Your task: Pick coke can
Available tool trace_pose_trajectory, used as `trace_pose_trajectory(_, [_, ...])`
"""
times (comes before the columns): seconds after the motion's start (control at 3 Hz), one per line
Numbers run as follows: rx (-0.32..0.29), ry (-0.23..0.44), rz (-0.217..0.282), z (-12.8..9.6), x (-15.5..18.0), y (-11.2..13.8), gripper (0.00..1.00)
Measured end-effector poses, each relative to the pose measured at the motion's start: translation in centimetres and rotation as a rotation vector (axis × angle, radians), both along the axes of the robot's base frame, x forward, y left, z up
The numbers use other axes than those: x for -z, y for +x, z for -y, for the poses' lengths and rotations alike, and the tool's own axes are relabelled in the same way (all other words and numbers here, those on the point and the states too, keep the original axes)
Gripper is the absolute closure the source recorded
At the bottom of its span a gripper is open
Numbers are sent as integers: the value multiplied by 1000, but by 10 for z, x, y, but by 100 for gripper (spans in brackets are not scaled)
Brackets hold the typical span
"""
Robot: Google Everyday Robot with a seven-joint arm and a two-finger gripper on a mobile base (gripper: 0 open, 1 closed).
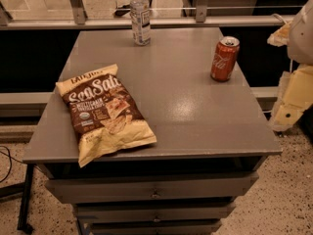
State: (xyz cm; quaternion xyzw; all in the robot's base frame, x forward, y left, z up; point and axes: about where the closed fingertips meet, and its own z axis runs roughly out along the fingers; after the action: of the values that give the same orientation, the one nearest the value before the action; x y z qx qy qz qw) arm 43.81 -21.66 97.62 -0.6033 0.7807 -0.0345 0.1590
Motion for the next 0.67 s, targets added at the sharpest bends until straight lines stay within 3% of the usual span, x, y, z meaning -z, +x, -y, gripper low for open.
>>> trace_pose_trajectory(0.67, [-5,27,14,3,0,3,0])
